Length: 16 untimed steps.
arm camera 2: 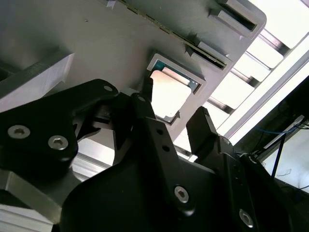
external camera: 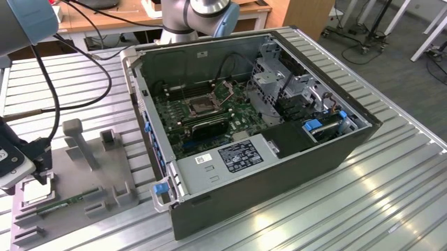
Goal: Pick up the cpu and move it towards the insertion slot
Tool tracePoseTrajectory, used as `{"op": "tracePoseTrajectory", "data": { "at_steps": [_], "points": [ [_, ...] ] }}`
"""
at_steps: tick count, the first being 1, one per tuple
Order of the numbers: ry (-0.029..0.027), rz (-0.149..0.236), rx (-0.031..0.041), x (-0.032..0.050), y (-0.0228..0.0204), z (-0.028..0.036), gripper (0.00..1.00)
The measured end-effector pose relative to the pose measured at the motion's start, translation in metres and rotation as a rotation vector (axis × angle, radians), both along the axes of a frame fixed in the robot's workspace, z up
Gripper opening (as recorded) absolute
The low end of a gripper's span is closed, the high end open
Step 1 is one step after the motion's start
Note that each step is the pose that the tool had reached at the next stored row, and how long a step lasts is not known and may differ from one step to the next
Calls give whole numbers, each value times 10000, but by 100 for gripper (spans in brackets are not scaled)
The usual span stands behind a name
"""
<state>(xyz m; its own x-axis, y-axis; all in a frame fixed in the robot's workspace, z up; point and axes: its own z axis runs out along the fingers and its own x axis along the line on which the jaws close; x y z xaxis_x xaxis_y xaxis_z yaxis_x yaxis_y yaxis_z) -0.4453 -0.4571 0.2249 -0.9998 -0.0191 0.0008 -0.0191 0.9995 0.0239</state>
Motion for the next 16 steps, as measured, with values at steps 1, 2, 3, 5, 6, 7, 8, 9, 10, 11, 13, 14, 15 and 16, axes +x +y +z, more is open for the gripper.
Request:
{"op": "tracePoseTrajectory", "data": {
  "at_steps": [1,2,3,5,6,7,8,9,10,11,13,14,15,16],
  "points": [
    [0,0,0,0,0,0,53],
    [0,0,-1,0,0,0,59],
    [0,0,-1,0,0,0,59],
    [0,0,-2,0,0,0,59],
    [0,0,-2,0,0,0,59],
    [0,0,-3,0,0,0,59],
    [0,0,-3,0,0,0,59],
    [0,0,-3,0,0,0,59],
    [0,0,-4,0,0,0,60],
    [0,0,-4,0,0,0,60],
    [0,0,-4,0,0,0,66],
    [0,0,-5,0,0,0,66],
    [0,0,-5,0,0,0,66],
    [0,0,-6,0,0,0,66]
  ]
}}
